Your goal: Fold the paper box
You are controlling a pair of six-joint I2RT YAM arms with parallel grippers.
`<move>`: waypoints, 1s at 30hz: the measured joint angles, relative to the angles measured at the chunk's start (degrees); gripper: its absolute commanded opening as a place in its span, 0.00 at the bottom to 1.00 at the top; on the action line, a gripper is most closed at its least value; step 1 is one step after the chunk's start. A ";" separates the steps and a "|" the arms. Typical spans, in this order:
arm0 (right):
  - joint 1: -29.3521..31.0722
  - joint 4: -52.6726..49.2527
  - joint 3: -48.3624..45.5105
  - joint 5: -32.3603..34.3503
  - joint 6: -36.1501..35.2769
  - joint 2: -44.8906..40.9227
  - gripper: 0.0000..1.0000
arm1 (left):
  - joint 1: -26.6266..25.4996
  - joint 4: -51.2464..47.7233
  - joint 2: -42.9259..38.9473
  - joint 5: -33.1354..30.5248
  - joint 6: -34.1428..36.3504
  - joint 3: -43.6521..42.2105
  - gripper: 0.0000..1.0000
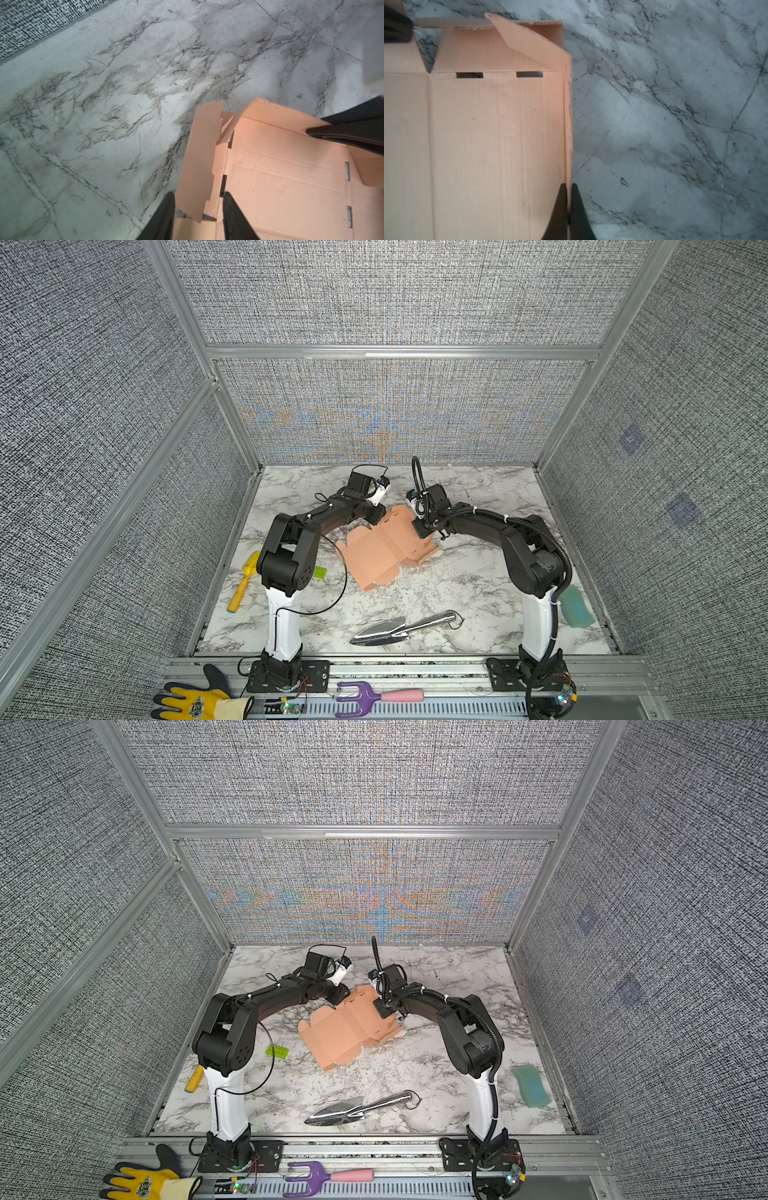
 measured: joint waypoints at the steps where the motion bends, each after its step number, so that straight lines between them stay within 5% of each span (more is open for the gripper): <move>1: 0.00 0.00 0.00 0.00 0.00 0.00 0.00 | 0.00 -0.02 0.00 0.02 0.07 -0.13 0.43; 15: -0.39 0.07 -0.02 -0.92 0.02 0.00 0.00 | -1.55 0.02 3.28 -1.49 3.39 2.95 0.40; 30: -0.63 0.87 -0.81 -1.01 0.02 -0.46 0.00 | -1.90 -1.53 6.91 -8.46 3.50 8.74 0.03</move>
